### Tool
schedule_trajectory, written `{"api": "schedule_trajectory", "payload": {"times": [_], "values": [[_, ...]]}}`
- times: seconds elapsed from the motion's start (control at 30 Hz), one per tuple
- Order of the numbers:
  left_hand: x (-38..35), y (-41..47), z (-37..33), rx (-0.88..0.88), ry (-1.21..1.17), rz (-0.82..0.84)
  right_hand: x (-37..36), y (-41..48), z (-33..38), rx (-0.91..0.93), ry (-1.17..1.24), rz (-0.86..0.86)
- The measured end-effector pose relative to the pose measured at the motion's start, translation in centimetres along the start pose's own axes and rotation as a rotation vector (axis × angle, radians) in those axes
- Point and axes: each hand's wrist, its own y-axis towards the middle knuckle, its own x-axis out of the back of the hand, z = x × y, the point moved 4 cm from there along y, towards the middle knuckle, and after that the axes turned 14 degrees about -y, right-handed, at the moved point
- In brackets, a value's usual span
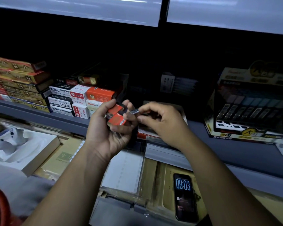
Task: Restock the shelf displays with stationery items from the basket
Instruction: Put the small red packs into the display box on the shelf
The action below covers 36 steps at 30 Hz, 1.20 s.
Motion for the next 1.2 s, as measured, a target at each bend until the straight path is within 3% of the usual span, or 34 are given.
{"api": "schedule_trajectory", "payload": {"times": [0.1, 0.27, 0.53, 0.8, 1.2], "values": [[-0.1, 0.0, -0.2, -0.066, 0.040, -0.002, 0.4, -0.1, -0.4, -0.049, 0.078, -0.003], [-0.3, 0.1, -0.5, -0.252, 0.285, -0.148, 1.5, -0.2, -0.9, -0.171, 0.241, -0.033], [0.4, 0.2, -0.4, -0.268, 0.327, -0.293, 3.8, 0.0, -3.5, -0.291, -0.187, -0.225], [1.0, 0.4, -0.6, -0.261, 0.250, -0.316, 3.4, -0.3, -4.4, -0.335, -0.244, -0.153], [0.4, -0.2, -0.3, -0.267, 0.351, -0.328, 3.2, -0.4, -4.2, -0.317, -0.379, -0.001]]}}
